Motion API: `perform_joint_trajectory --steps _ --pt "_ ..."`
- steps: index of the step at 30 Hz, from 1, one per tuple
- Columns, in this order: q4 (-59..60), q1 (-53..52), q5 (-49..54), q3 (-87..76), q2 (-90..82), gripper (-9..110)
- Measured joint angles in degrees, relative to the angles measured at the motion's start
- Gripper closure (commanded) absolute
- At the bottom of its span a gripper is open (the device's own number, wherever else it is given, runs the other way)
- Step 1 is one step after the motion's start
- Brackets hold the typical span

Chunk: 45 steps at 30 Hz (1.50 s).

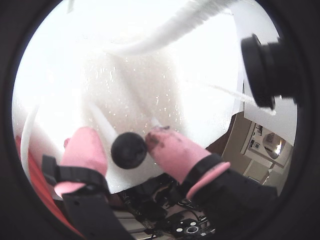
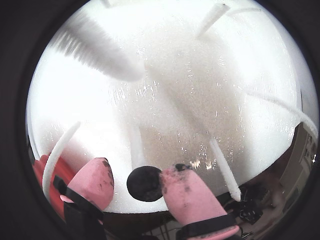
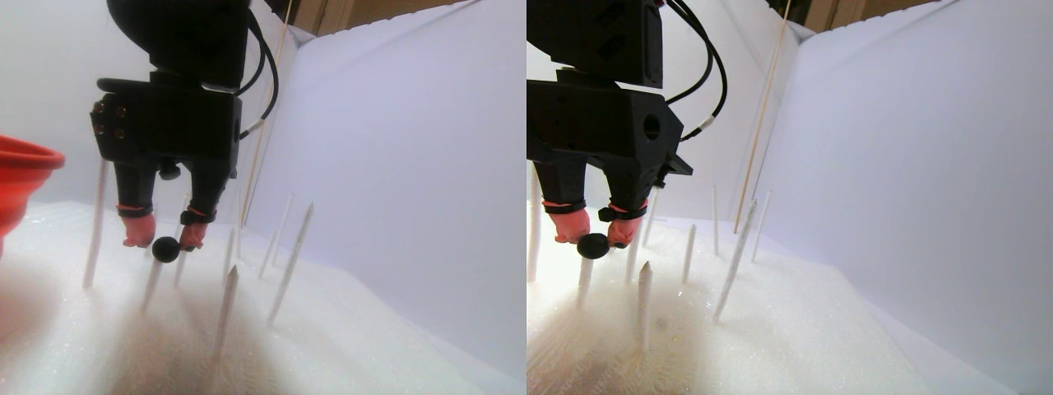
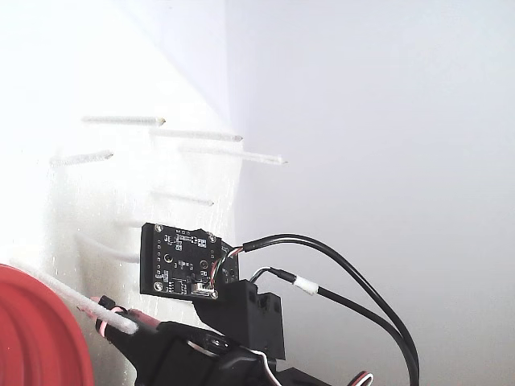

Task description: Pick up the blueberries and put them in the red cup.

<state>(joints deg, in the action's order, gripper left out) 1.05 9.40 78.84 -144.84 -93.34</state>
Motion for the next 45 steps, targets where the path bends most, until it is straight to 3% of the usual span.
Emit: perform_joint_trajectory --steps 45 --pt "-3.0 -1.3 0.2 -1.4 3.1 89"
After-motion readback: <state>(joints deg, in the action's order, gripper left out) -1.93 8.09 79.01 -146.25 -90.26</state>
